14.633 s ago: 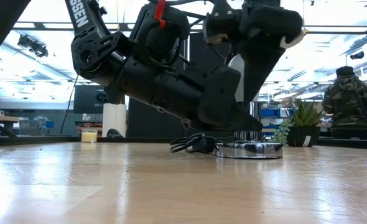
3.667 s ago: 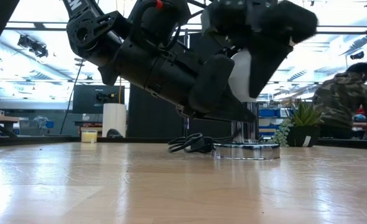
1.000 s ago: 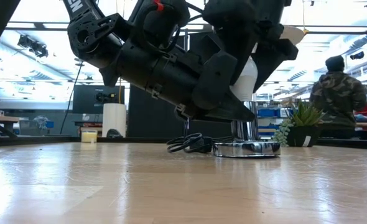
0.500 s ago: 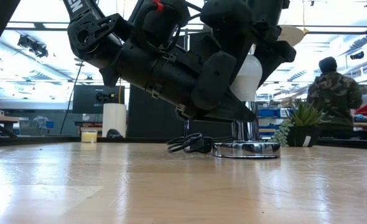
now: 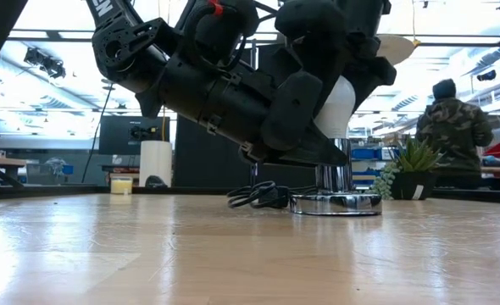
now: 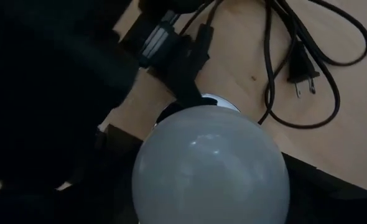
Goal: Screw lightbulb
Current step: Remove the white lightbulb from the lamp
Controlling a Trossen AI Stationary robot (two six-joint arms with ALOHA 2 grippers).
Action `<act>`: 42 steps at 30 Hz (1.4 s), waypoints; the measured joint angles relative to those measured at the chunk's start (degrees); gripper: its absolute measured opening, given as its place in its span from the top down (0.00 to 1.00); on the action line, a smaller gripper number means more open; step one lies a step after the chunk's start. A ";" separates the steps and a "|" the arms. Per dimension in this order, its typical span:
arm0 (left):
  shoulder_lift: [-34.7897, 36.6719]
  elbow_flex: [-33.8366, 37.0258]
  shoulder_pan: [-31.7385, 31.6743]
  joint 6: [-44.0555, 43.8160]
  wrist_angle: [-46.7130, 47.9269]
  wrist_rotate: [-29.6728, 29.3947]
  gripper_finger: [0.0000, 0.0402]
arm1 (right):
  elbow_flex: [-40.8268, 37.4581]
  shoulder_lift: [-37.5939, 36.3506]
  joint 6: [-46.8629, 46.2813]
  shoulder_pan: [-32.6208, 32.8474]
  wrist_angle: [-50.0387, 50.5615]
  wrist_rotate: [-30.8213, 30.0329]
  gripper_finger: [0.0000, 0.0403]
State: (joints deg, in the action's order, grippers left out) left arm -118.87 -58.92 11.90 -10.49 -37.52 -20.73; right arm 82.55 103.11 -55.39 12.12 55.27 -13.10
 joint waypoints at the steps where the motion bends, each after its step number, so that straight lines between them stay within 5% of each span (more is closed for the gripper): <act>1: 0.00 -0.01 0.00 0.04 0.01 0.01 0.54 | 0.01 0.00 1.60 0.00 0.00 0.26 0.32; 6: 0.00 -0.07 0.02 0.45 0.26 0.07 0.54 | 0.06 0.00 16.54 -0.04 -0.11 2.72 0.30; 16: 0.00 -0.09 0.33 3.00 0.24 0.48 0.54 | 0.17 -0.02 64.10 -0.09 0.50 7.54 0.30; 26: 0.00 -0.09 0.20 3.42 0.04 -0.09 0.54 | 0.04 0.06 101.91 0.25 2.27 -0.44 0.30; 31: 0.04 -0.09 0.15 3.38 -0.53 0.14 0.54 | 1.24 -0.02 100.88 0.87 4.30 -1.38 0.28; 42: 0.00 -0.02 0.22 2.77 -0.11 0.85 0.54 | 4.14 -0.48 60.11 1.95 4.89 4.18 0.02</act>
State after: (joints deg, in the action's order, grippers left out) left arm -118.87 -58.94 12.12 -7.73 -37.62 -19.88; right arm 86.70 102.63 4.72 14.06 60.15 -8.92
